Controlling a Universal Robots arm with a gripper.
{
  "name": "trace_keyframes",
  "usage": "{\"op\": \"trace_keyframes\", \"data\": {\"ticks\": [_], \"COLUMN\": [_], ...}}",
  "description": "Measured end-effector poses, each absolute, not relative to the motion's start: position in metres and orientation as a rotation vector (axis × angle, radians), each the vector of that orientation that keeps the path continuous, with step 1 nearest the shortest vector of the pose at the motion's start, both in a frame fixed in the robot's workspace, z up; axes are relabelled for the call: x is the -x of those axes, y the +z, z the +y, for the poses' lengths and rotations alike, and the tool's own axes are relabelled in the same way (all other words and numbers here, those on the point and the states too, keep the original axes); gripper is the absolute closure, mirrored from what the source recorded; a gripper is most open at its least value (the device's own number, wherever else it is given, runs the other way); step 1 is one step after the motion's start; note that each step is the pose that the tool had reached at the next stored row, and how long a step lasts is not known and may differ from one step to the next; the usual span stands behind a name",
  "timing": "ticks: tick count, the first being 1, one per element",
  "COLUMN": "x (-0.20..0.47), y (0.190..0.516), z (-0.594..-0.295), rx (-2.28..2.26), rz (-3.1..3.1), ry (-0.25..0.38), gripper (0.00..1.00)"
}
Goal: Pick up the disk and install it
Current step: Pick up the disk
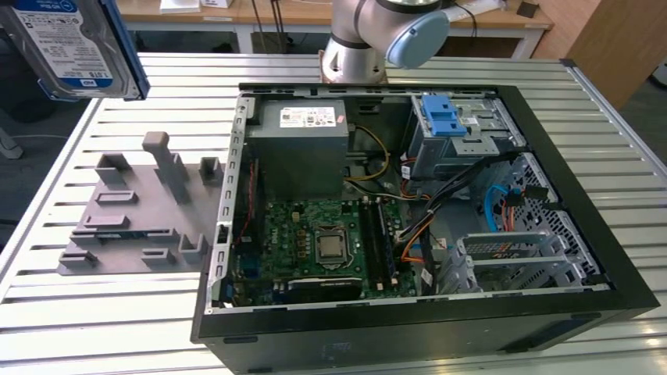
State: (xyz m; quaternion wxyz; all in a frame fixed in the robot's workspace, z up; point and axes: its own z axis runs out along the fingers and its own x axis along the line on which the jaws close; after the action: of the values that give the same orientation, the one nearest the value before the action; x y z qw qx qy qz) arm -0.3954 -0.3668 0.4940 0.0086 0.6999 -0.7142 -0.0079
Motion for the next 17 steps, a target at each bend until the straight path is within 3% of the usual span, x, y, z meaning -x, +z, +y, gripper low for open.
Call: {"op": "trace_keyframes", "data": {"ticks": [17], "x": [0.383], "y": [0.494], "z": [-0.386], "rx": [-2.187], "rz": [-2.232], "ry": [-0.025], "gripper": [0.64]}}
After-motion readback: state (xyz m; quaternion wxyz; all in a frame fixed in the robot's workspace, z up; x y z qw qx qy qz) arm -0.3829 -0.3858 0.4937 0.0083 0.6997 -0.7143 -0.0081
